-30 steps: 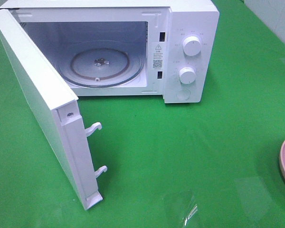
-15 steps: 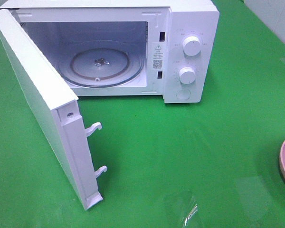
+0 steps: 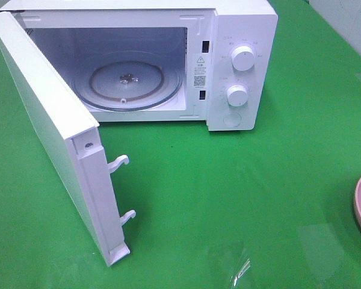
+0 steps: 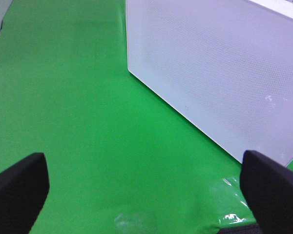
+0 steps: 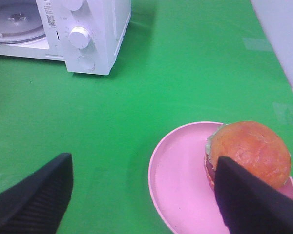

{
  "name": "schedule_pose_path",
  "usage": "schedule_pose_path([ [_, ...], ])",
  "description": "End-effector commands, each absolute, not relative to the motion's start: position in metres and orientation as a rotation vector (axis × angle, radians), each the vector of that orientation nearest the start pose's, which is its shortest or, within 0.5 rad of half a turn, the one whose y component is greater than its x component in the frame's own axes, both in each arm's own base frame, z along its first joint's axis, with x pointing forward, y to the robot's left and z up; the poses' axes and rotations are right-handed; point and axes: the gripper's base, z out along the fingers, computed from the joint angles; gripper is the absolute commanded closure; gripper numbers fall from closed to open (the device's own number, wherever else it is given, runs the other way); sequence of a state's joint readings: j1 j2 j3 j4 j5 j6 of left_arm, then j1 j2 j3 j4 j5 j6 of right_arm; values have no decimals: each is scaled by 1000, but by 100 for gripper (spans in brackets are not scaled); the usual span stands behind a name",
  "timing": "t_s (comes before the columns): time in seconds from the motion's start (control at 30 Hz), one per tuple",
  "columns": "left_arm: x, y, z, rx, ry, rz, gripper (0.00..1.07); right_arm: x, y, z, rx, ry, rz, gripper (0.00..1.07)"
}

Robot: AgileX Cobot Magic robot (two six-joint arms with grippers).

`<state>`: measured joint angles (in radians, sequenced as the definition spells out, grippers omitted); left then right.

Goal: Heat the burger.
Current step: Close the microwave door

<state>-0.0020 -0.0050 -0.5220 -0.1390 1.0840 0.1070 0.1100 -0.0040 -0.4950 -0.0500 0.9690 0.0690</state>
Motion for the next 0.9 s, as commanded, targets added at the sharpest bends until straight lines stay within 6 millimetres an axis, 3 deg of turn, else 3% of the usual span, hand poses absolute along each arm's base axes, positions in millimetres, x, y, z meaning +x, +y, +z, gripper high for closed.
schedule_pose_path([
  [0.03,-10,-11,283,119,2016,-100,8,-4,-4,283,-31,1920,70,32],
  [0.27,-10,-12,283,120,2016,-111,8,-4,-4,283,-31,1920,70,32],
  [0.63,-8,-11,305,96,1846,-102,9,-4,-4,283,-31,1920,70,32],
  [0.8,8,-10,316,75,1780,-96,24,-4,-4,283,-31,1920,70,32],
  [0.87,23,-9,324,60,1752,-94,43,-4,-4,283,-31,1920,70,32],
  [0.9,23,-9,324,60,1752,-94,43,-4,-4,283,-31,1920,70,32],
])
